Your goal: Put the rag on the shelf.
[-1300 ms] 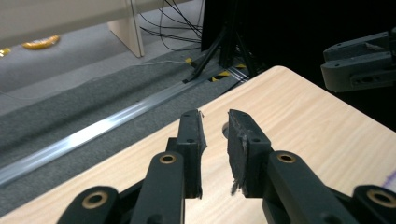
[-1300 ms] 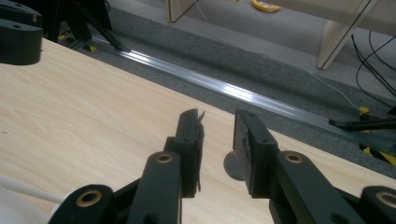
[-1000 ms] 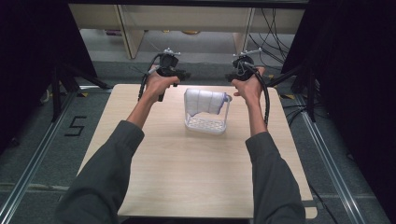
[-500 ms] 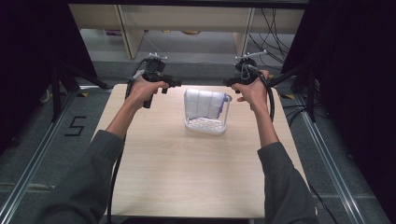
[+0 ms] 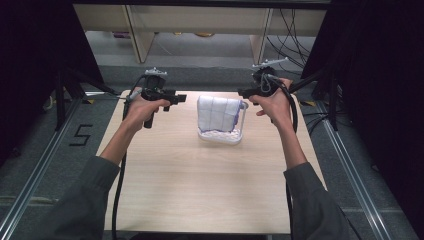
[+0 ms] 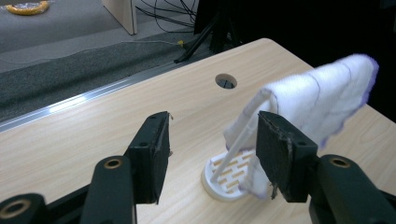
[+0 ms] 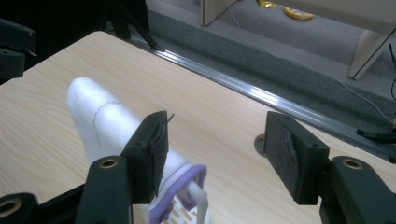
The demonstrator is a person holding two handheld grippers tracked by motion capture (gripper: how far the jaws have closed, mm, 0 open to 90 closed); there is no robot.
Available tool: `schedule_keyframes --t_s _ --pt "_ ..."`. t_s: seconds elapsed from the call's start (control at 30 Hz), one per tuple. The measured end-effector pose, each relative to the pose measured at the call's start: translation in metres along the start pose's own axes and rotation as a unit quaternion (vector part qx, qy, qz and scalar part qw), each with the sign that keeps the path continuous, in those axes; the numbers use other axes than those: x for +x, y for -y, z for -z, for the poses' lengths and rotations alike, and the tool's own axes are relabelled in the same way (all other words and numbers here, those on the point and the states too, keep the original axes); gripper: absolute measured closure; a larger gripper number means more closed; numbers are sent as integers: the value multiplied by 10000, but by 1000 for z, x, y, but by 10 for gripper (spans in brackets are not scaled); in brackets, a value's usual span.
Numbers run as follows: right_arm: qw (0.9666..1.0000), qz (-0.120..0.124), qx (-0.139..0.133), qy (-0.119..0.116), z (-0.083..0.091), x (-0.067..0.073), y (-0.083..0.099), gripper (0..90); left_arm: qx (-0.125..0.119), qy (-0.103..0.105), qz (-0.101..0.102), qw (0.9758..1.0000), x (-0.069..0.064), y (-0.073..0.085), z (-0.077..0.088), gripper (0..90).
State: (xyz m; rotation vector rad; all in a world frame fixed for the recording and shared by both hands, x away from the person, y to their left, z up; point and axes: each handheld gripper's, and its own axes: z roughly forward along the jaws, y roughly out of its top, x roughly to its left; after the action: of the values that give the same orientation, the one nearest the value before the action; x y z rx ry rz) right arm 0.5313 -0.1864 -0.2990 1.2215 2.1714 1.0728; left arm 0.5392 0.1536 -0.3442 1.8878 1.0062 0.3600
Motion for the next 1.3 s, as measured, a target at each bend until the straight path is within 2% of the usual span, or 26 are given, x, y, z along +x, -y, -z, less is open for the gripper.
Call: schedule_keyframes --t_s 0.2,0.23,0.33,0.37,0.4,0.43,0.5,0.6,0.63,0.8,0.87,0.93,1.0,1.03,1.13,1.17,1.2,1.3 --pt "9999 68 -78 -57 6 3 10 392 -116 26 6 9999 -8 9 7 429" --pt "9999 71 -62 -100 11 4 13 385 -45 2 -121 9999 -11 13 10 421" --pt "9996 152 -183 -161 18 4 20 377 -77 36 -135 9999 -16 17 12 403" --pt "9995 144 -238 -170 20 4 22 375 -41 60 -203 9998 -22 22 14 390" --pt "9995 144 -238 -170 20 4 22 375 -41 60 -203 9998 -22 22 14 382" --pt "9992 136 -239 -288 26 6 27 367 -9 87 -234 9997 -25 25 15 375" --pt "9991 147 -273 -285 30 8 31 356 55 191 -376 9991 -32 33 18 361" --pt "9988 136 -292 -373 34 10 35 352 24 258 -355 9990 -38 39 21 345" --pt "9983 159 -363 -433 37 12 40 348 19 349 -339 9988 -42 44 23 344" --pt "9977 206 -418 -498 40 17 50 342 36 442 -373 9983 -48 52 28 331" --pt "9972 184 -479 -535 41 19 58 342 -63 553 -262 9981 -53 59 31 329" --pt "9970 217 -498 -558 41 18 60 342 -61 593 -259 9979 -55 61 32 328" --pt "9967 184 -523 -589 42 20 67 341 -56 592 -306 9978 -59 67 35 322" --pt "9961 236 -573 -633 44 20 73 341 -42 670 -335 9972 -62 73 38 321" --pt "9963 236 -594 -573 46 23 80 339 -68 637 -340 9974 -64 80 40 319" --pt "9963 224 -595 -583 48 25 85 339 -31 702 -335 9970 -66 86 43 317" --pt "9963 224 -595 -583 48 25 85 339 -31 702 -335 9970 -66 86 43 315" --pt "9956 210 -635 -659 50 31 96 339 -17 696 -433 9966 -70 99 48 314"
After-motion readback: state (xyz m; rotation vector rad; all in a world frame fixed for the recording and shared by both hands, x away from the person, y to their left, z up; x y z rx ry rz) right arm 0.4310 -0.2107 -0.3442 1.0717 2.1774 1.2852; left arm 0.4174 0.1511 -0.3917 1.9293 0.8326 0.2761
